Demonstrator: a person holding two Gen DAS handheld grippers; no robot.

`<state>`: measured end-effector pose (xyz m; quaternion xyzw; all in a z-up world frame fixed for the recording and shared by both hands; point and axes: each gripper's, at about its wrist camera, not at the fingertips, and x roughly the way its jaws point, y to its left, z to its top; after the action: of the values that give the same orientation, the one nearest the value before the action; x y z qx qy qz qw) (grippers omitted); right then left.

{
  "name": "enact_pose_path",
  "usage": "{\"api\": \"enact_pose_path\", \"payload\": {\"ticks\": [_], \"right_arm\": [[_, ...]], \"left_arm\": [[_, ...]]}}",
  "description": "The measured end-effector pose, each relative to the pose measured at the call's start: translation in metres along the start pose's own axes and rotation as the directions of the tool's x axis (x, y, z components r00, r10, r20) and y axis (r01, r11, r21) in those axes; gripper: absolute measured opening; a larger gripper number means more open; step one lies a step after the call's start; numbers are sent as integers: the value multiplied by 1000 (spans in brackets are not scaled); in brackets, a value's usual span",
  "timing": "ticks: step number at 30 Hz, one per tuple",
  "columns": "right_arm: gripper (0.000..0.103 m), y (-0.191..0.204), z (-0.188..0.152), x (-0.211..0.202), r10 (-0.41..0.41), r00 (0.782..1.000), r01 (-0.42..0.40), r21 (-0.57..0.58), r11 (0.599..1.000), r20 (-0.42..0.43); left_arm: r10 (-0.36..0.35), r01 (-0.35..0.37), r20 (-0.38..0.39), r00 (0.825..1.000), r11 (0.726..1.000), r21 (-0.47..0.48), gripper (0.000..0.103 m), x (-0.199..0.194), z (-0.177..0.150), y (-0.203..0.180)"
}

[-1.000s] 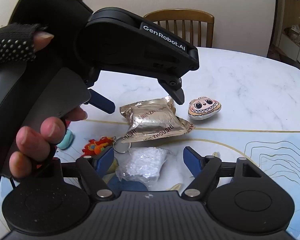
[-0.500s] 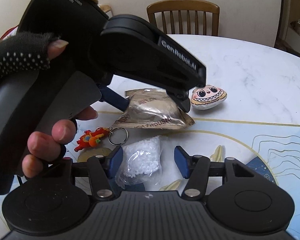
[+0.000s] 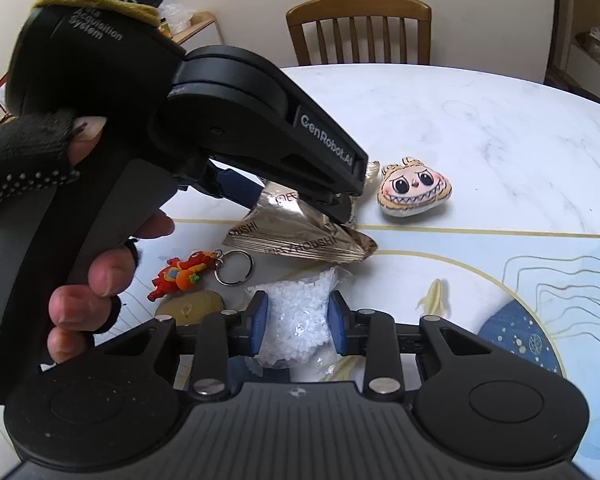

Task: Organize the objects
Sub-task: 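Carry the foil bag and white-bead bag over the red box with both tools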

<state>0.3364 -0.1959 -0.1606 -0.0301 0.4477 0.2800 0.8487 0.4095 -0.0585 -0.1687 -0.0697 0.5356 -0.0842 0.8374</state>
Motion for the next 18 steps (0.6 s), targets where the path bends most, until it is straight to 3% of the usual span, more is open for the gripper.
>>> {"api": "enact_pose_path", "payload": {"ticks": [9, 18], "right_arm": [[30, -6, -6, -26, 2, 1000, -3, 45, 999, 12], [30, 1, 1, -67, -19, 999, 19, 6, 1000, 40]], "left_arm": [[-32, 32, 22, 999, 999, 7, 54, -29, -7, 2], [-54, 53, 59, 997, 999, 11, 54, -75, -20, 8]]}}
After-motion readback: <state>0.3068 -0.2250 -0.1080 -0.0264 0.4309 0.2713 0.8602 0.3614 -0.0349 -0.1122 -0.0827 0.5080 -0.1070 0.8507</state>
